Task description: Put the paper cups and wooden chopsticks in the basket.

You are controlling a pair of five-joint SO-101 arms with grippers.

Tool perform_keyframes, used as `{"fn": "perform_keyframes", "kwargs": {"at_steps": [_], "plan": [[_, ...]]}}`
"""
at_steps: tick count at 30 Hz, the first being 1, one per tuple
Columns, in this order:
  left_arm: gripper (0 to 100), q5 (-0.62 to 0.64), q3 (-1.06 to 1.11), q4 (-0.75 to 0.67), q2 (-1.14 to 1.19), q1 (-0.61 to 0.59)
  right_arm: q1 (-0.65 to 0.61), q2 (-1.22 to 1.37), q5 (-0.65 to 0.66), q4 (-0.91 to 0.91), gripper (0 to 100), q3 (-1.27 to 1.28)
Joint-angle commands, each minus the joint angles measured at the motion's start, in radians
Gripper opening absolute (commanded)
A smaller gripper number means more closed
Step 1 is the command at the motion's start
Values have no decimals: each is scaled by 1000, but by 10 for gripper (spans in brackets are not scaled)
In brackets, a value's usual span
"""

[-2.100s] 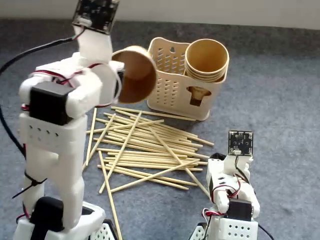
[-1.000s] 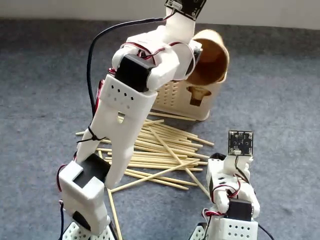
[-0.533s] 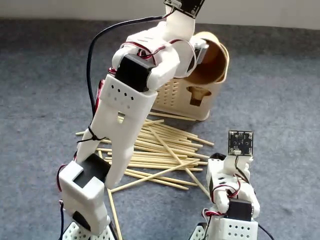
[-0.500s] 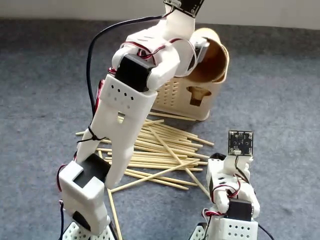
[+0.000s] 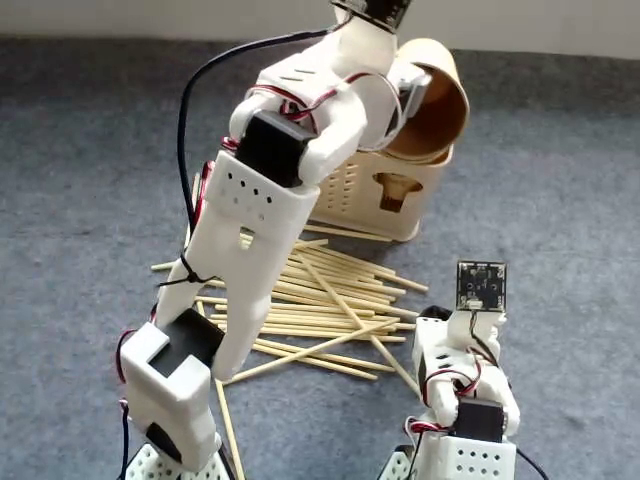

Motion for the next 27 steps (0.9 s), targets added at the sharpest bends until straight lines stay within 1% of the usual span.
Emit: {"fn": "perform_keyframes", "kwargs": {"at_steps": [1,6,8,13,17,27], "plan": [[139,9,-16,46,-8,44,10,-10,12,-21,5,107],[138,17,-15,69,-8,28,10,-10,12,-21,5,107],[141,63,-13,71,-7,10,10,-10,12,-21,5,107],[143,66,44,83,47,-38,10,-10,12,-21,5,107],[179,69,41,83,81,-41,10,-10,12,-21,5,107],[178,69,-176,163,82,-45,10,-10,12,-21,5,107]]}}
